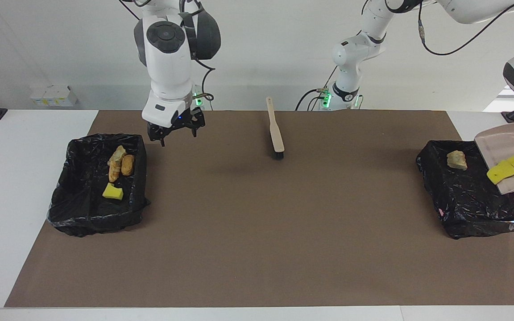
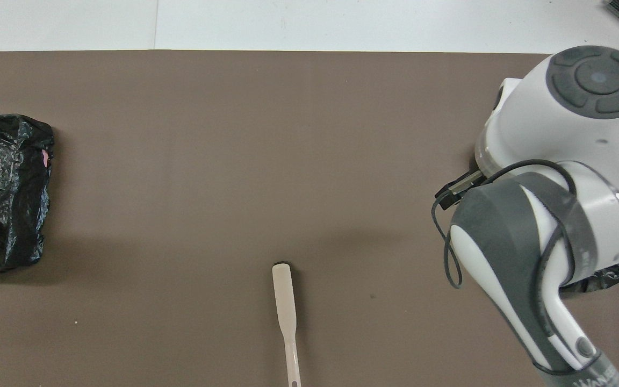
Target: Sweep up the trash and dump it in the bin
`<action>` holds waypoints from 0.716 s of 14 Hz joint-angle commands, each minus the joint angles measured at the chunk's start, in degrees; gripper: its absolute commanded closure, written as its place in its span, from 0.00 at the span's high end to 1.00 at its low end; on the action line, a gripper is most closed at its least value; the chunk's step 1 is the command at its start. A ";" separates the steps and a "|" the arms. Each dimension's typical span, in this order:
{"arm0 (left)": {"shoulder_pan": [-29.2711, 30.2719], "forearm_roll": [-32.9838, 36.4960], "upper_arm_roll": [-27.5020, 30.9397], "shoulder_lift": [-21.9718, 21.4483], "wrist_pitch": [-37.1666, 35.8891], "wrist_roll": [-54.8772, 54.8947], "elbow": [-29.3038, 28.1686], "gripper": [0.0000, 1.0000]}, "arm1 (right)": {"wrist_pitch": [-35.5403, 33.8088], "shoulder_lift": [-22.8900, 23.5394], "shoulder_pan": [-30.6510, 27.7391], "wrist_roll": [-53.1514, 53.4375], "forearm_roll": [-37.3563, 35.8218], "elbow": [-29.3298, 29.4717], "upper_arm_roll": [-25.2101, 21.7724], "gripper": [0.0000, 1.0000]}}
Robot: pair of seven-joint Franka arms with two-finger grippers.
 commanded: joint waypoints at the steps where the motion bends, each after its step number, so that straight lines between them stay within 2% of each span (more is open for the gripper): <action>1: -2.04 3.93 0.69 -1.29 -1.93 -0.97 -0.51 0.00 | -0.63 -0.93 -2.68 -1.08 -1.24 1.50 -0.60 1.00; 5: -2.04 5.69 0.69 -1.12 -1.58 -3.17 -0.51 0.00 | 2.53 -1.55 -6.73 2.78 -0.45 1.94 -4.81 1.00; 8: -3.62 8.59 0.69 -1.12 -2.54 -4.31 -0.77 0.00 | 2.36 -2.07 -10.33 4.11 6.73 1.94 -6.31 1.00; 10: -5.28 10.95 0.69 -1.29 -4.56 -6.06 -0.95 0.00 | 2.36 -4.53 -10.52 7.43 7.64 1.33 -6.75 1.00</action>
